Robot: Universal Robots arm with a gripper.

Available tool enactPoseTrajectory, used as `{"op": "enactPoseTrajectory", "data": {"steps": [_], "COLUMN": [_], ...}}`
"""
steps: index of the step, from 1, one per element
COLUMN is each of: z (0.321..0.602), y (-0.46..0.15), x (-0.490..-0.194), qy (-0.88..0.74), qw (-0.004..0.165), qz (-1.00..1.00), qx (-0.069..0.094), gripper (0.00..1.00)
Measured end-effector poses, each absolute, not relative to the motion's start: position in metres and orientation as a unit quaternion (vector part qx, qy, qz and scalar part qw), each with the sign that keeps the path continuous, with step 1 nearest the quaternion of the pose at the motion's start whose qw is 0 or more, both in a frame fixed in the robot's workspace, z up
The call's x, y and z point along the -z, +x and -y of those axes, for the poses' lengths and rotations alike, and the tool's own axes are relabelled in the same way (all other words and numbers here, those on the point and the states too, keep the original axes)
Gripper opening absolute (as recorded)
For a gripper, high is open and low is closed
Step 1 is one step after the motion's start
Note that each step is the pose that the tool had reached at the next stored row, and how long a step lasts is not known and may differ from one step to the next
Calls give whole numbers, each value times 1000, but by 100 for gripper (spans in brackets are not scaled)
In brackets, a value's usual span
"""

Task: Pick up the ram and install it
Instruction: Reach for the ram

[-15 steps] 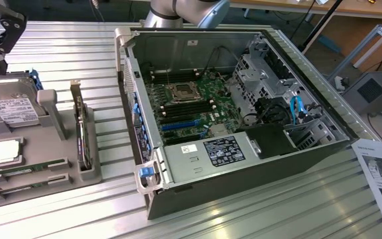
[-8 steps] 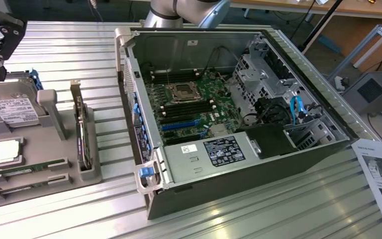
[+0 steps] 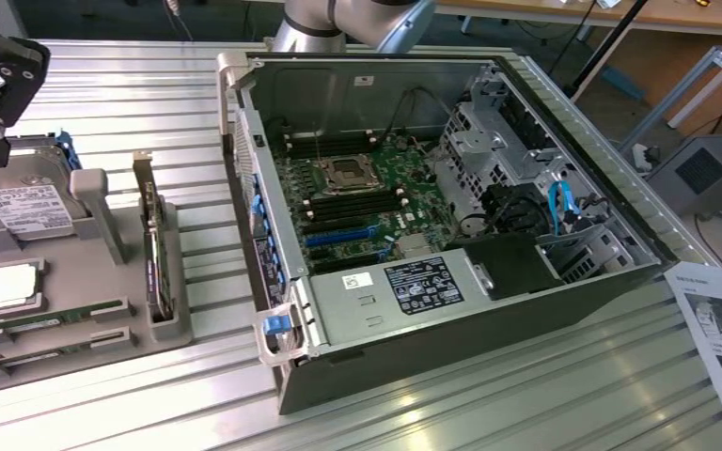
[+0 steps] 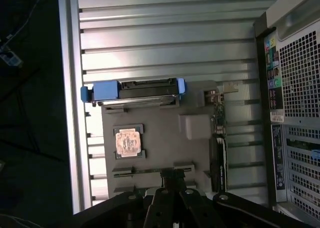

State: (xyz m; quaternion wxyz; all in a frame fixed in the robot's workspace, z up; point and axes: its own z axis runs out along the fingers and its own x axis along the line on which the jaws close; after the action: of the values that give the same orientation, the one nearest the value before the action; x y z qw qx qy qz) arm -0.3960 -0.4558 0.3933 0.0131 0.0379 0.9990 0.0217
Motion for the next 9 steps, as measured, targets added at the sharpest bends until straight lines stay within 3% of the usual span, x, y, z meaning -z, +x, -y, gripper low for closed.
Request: {"op": "enactPoseTrajectory", "data": {"steps": [9], "z": [463], "y": [-396], "x": [-393], "qy": [38], "qw": [13], "qz": [-999], "qx": [-22], "gripper": [11]}}
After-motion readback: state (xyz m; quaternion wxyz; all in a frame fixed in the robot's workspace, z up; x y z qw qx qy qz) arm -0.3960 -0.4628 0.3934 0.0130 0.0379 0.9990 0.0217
